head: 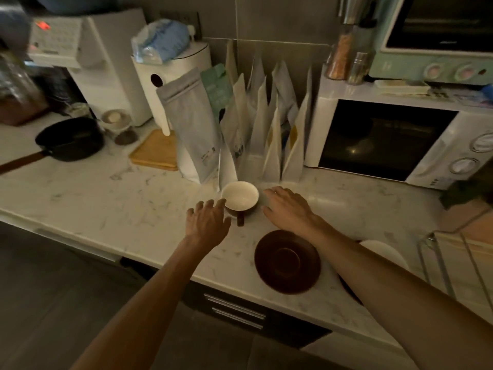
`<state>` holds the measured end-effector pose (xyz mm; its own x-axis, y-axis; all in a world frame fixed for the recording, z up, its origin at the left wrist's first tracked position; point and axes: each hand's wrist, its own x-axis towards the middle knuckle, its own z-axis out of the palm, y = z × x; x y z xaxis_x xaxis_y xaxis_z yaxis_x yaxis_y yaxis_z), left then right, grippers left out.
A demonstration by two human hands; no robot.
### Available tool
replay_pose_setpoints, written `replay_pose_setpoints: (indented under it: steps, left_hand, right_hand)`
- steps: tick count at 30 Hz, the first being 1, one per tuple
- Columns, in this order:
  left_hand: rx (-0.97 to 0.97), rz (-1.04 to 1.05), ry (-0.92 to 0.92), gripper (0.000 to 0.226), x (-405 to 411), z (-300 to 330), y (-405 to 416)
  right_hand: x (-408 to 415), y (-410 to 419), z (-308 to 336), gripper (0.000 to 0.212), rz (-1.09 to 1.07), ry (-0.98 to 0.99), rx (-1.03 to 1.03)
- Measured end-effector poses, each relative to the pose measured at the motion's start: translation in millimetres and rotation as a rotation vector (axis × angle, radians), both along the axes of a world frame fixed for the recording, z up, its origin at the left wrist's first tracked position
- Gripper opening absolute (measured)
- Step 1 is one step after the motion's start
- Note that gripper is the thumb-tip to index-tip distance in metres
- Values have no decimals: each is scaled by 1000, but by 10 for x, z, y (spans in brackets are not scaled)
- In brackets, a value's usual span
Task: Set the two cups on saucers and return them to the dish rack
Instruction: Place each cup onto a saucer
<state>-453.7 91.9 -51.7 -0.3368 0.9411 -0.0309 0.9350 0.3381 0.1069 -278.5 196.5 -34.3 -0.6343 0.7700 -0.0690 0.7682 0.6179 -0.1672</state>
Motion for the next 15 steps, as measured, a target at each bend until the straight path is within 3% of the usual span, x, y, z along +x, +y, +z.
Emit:
replay_pose_setpoints:
  steps: [11, 15]
  left_hand:
    - [112, 165, -314, 62, -103, -200, 492]
    - [123, 306, -609, 57, -96, -278, 597]
  right_hand:
    - [-464, 396, -268, 41, -150, 182, -131]
    - [-559, 437, -351, 37, -233, 225, -219]
